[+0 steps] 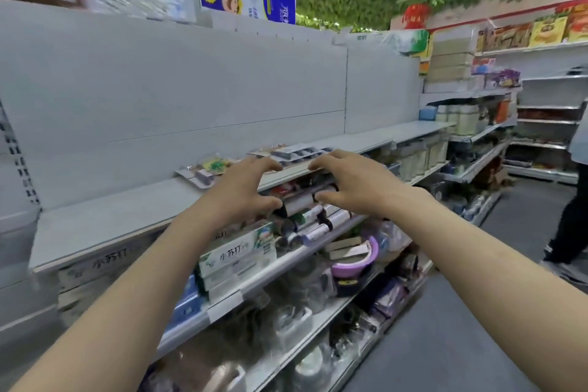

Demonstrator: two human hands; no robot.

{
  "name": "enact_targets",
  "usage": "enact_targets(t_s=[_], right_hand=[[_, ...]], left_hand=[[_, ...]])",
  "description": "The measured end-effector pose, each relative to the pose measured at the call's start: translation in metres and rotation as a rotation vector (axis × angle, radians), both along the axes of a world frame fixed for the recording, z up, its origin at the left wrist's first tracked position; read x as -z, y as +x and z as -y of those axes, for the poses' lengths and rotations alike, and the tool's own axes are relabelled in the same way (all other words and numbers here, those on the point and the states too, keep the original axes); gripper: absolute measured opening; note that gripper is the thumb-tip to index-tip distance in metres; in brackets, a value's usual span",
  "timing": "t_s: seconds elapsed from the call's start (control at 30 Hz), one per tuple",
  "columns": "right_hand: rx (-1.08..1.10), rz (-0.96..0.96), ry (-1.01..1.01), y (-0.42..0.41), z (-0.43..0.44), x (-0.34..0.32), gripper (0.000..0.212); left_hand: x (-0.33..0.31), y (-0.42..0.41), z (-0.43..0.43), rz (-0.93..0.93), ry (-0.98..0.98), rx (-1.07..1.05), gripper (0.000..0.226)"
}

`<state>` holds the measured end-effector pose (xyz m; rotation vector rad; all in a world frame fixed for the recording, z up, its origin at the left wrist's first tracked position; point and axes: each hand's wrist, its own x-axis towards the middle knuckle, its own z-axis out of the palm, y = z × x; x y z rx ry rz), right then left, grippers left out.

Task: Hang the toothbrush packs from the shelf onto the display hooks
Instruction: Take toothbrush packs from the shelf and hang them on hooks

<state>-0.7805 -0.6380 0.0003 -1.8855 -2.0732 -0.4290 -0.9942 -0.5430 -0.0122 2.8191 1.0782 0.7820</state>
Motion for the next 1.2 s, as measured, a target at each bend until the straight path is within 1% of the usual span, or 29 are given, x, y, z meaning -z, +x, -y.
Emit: enact_targets(t_s=[0.2,0.3,0.47,0.6,0.8,0.97,1.1,1.2], right_hand=[[-0.009,0.033,-0.024,0.098,-0.104,-0.019,0.056],[-0.028,0.006,-0.018,0.145,-0.149,-0.024,0.054],[-0.074,-0.034,-0.033,0.212,-0.213,-0.017,0.053],[-0.168,-0.049,-0.050,0.255,-0.267,-0.014,0.054],[-0.343,-0.040,-0.085,0.319,-0.343,-0.018,0.053],[-0.423,-0.047,-0.134,0.360,-0.403,-0.020,0.052],[-0.473,-0.092,-0.206,0.368,-0.442,-0.007,0.053],[-0.507,-0.099,-0.256,0.361,-0.469,0.008,0.055]], left_hand=[[-0.009,0.099,-0.099,0.042,-0.007,-0.041,0.057],[-0.011,0.146,-0.141,0.064,-0.006,-0.089,0.058],[-0.009,0.210,-0.196,0.036,-0.056,-0.166,0.058],[-0.005,0.247,-0.230,0.041,-0.065,-0.275,0.058],[0.003,0.291,-0.263,0.075,-0.103,-0.501,0.057],[0.009,0.310,-0.280,0.112,-0.157,-0.698,0.060],[0.023,0.306,-0.295,0.159,-0.215,-0.879,0.066],[0.030,0.301,-0.308,0.154,-0.220,-1.030,0.070]])
